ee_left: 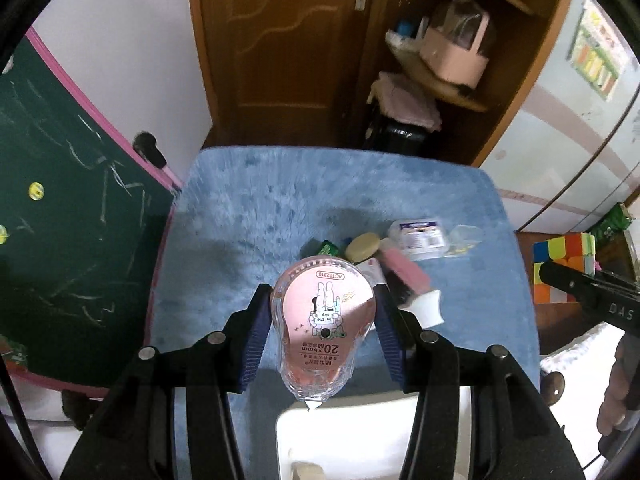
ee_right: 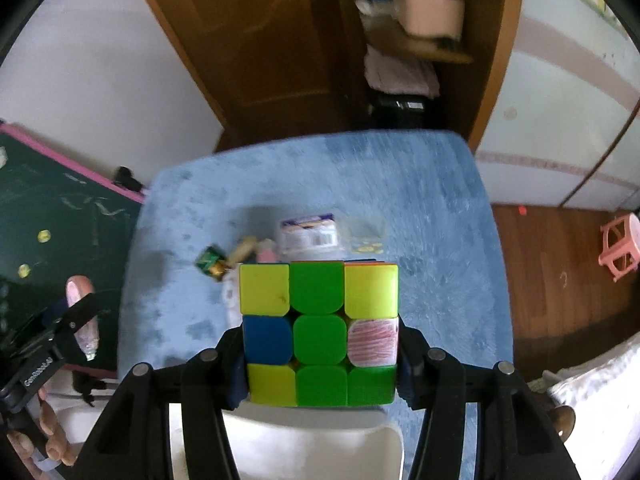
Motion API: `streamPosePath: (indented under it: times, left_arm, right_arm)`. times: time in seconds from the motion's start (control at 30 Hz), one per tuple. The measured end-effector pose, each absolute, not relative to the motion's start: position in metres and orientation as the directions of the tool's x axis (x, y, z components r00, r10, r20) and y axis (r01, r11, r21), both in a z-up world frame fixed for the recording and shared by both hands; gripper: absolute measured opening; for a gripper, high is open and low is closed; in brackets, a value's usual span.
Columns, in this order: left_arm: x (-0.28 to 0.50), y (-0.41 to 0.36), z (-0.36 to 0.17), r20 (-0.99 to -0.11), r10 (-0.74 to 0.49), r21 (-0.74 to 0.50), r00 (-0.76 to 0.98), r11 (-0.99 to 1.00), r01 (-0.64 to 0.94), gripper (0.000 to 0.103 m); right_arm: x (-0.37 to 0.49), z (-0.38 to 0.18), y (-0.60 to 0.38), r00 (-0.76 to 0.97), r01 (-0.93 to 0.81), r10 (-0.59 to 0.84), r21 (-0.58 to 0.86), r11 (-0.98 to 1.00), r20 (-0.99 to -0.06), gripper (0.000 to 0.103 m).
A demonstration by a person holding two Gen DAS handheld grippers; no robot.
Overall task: Organize rigid objects
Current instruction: 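Carry the pink tape roller and Rubik's cube into the tray and release both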
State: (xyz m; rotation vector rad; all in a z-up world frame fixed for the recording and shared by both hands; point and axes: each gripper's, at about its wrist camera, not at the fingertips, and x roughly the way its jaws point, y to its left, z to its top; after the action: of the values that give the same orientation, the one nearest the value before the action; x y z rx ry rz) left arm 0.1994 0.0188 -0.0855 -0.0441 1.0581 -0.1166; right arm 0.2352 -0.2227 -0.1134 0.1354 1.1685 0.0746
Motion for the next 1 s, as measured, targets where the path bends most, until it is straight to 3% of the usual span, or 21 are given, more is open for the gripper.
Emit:
streamPosePath:
  times: [0.4,1.0]
  left_arm:
    - [0.123,0.007,-0.028,-0.809,-0.118,-0.067,0.576,0.992,0.109,0.053]
    - [0.052,-0.018,-0.023,-0.774,-0.123,-0.034,0.621,0.988,0.153,0.054]
  right_arm:
    - [0.135,-0.020,-0.205,0.533,-0.118,0.200,0.161,0.980,-0.822,0.056]
    - [0.029,-0.012,-0.191,0.559,-0.206,0.222,0.125,0.970,-0.799,0.056]
